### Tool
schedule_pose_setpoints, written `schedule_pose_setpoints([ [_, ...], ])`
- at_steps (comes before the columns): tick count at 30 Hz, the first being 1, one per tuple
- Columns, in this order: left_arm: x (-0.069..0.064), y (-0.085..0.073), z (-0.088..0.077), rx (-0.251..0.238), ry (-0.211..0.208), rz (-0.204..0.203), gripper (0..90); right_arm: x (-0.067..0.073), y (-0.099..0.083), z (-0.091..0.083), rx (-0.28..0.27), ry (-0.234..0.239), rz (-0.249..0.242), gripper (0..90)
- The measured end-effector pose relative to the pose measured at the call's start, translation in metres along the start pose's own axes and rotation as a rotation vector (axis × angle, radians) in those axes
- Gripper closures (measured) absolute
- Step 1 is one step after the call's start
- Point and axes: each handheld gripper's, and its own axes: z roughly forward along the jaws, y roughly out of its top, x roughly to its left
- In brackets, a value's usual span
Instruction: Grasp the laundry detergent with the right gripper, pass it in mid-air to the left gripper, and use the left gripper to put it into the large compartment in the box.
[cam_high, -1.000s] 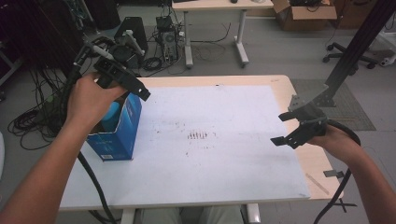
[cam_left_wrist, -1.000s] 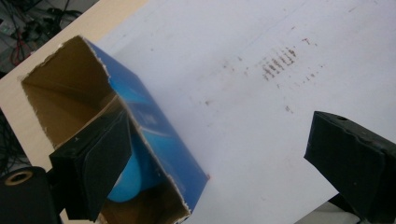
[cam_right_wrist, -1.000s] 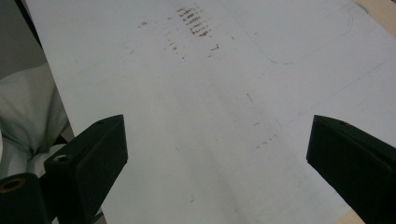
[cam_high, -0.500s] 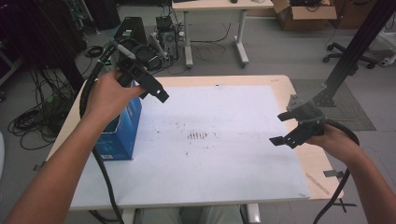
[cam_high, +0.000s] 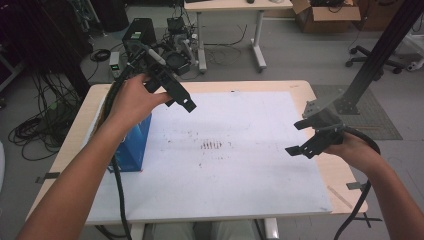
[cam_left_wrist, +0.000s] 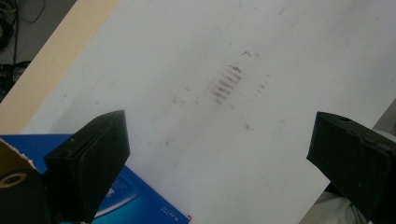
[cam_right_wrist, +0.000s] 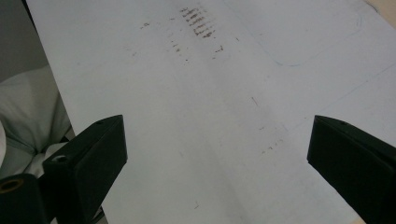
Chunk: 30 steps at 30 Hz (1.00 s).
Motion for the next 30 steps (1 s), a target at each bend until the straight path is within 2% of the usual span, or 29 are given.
schedule_pose_setpoints([
  [10,-0.003,0.011,0.013,0.007,-0.024,0.062,5.9,-0.002,0.003,0.002,0.006,0.004,-0.002,4.5],
  [15,-0.008,0.02,0.024,0.013,-0.025,0.108,6.1,-0.005,0.005,0.002,0.005,0.005,-0.002,4.5],
  [19,-0.011,0.024,0.026,0.002,-0.037,0.125,6.2,-0.005,0.007,0.002,0.008,0.003,-0.005,4.6],
  [30,-0.015,0.029,0.037,0.031,-0.057,0.166,6.6,-0.006,0.013,-0.001,0.02,0.002,-0.013,4.6],
])
